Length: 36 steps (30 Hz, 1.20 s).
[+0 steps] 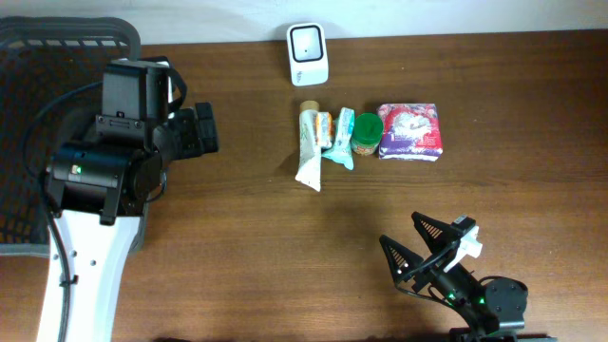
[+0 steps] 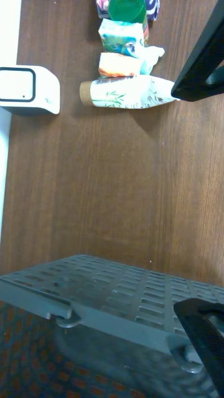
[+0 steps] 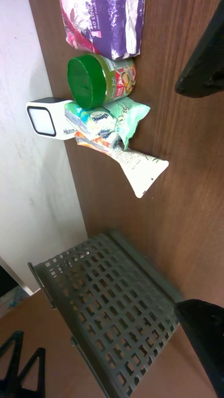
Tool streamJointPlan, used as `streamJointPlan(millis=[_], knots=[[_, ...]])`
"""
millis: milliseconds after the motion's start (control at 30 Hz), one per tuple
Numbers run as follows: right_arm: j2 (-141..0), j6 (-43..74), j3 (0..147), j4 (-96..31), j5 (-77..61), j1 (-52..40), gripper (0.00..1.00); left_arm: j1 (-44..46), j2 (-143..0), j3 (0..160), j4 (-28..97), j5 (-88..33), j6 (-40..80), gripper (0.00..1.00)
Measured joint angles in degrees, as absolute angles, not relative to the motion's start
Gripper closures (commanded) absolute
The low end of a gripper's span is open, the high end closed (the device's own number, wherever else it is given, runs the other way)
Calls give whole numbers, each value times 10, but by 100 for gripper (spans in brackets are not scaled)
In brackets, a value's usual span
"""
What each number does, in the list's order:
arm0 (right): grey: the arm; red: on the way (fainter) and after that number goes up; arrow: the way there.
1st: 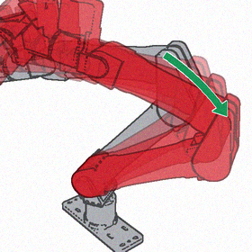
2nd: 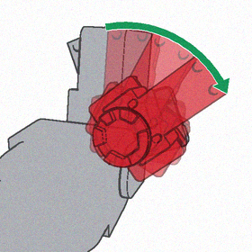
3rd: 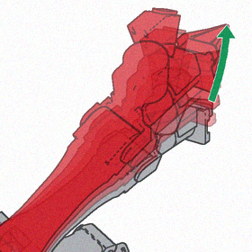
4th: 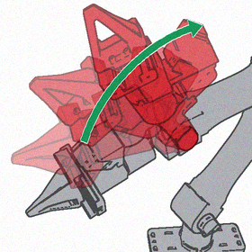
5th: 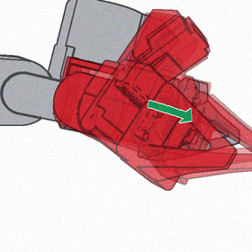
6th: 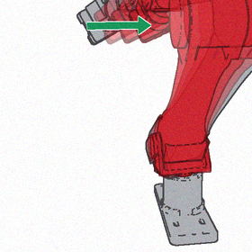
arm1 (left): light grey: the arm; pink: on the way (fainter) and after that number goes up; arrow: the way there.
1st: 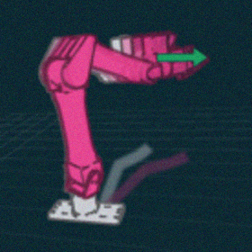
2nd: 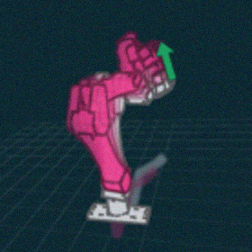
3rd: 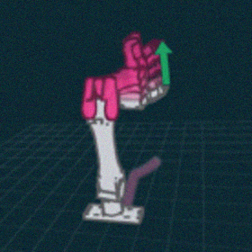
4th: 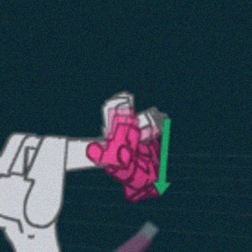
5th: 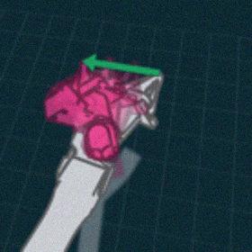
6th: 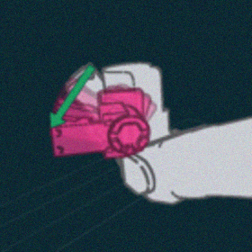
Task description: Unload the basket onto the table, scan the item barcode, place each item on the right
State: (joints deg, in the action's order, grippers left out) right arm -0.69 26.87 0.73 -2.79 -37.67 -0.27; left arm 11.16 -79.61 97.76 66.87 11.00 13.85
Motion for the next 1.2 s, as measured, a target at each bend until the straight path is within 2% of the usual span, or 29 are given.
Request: streamJointPlan(millis=[267, 367, 567, 700, 767, 800, 967, 1200], knots=[[-17, 262, 7, -20, -374, -3, 1, 112, -796, 978, 669, 110, 138, 1], [-18, 274, 6, 38, -367, -3, 1, 112, -796, 978, 669, 110, 138, 1], [-21, 312, 8, 280, -287, -3, 1, 112, -796, 977, 669, 110, 138, 1], [-21, 307, 45, 302, -201, -3, 2, 112, -796, 977, 669, 110, 138, 1], [-31, 268, 95, 267, -170, -3, 2, 112, -796, 977, 669, 110, 138, 1], [-50, 226, 162, 191, -143, -3, 2, 112, -796, 977, 668, 110, 138, 1], [-153, 133, 338, -11, -69, -3, 1, 112, -797, 977, 669, 110, 138, 1], [-478, 30, 649, -354, -21, -3, 1, 112, -797, 977, 669, 110, 138, 1]])
